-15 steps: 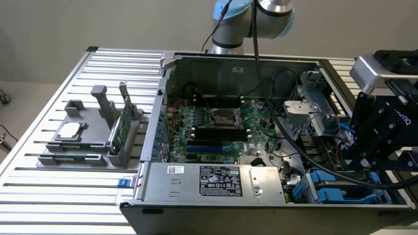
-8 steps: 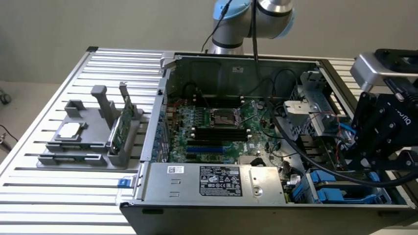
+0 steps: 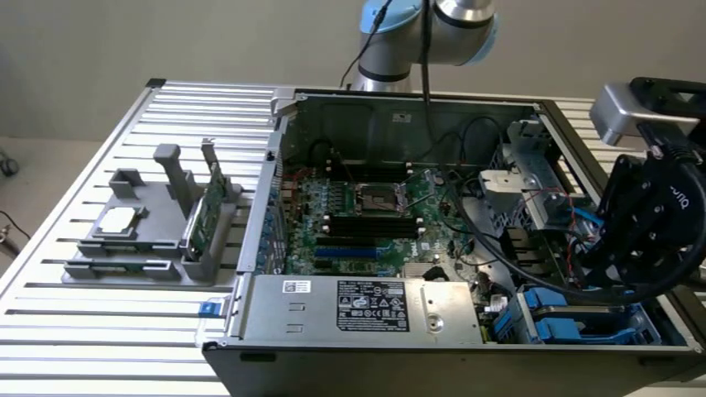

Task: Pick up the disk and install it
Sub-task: 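Insert the first disk wire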

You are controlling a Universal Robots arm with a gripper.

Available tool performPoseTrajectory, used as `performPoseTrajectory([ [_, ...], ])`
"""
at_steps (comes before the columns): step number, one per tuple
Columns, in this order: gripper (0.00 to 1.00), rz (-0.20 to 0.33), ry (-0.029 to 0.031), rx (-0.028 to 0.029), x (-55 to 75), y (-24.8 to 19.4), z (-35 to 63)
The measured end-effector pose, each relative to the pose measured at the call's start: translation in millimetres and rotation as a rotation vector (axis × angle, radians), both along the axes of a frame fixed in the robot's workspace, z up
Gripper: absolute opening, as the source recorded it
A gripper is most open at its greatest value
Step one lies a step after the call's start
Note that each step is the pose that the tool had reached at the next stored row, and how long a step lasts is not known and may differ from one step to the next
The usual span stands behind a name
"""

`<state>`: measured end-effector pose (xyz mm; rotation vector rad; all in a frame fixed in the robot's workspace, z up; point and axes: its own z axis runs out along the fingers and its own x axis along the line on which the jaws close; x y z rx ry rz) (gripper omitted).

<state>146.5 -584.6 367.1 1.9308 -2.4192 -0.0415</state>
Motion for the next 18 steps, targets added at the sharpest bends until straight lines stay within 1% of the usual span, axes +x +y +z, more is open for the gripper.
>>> performPoseTrajectory([
  [18,0.27,-0.309,0.0000,-0.0001,0.1,0.0,0.0],
])
